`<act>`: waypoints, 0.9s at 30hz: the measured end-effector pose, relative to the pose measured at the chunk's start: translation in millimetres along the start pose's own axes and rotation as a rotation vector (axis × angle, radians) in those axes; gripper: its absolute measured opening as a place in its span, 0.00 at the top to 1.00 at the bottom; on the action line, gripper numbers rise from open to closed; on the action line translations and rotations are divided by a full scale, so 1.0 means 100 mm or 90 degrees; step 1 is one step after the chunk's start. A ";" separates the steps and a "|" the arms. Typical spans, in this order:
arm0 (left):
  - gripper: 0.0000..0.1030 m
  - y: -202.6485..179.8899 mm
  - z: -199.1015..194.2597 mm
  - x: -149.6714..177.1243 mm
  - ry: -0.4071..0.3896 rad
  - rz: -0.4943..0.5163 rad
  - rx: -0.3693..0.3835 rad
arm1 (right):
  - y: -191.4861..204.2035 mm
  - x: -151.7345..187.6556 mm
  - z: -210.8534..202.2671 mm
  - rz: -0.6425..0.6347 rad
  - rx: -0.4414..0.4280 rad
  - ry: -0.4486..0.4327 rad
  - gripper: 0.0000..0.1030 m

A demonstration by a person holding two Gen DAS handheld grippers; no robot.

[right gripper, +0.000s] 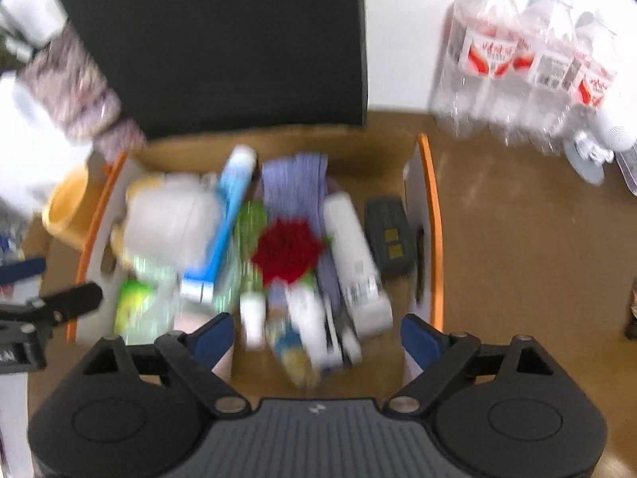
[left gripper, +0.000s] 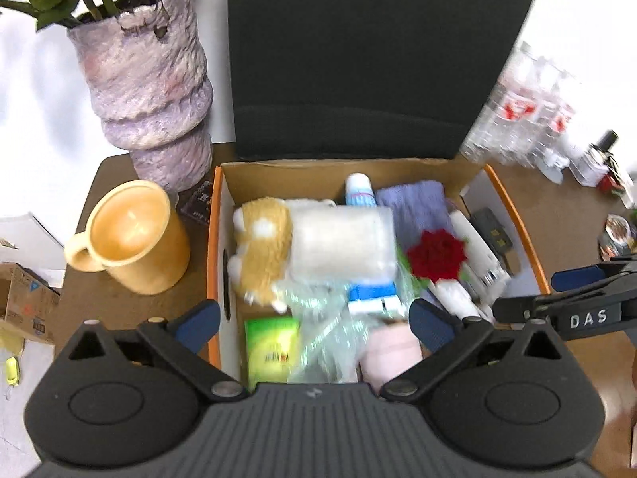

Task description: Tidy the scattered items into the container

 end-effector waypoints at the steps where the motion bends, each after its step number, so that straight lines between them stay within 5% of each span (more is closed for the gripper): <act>1: 0.00 0.00 -0.07 0.01 0.002 0.002 -0.002 | 0.02 0.04 -0.06 -0.010 0.001 0.008 0.12; 27: 0.00 -0.27 -1.13 0.73 -0.033 0.006 0.001 | 0.40 0.97 -1.14 -0.080 -0.008 -0.025 0.11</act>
Point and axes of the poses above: each gripper's, at about its wrist camera, not at the fingertips, and z roughly the way its jaws point, y to its left, x to its underside, the point moved 4 cm from there along z, roughly the way its jaws point, and after that the axes turned 11 degrees about -y, right-handed, at the moved point
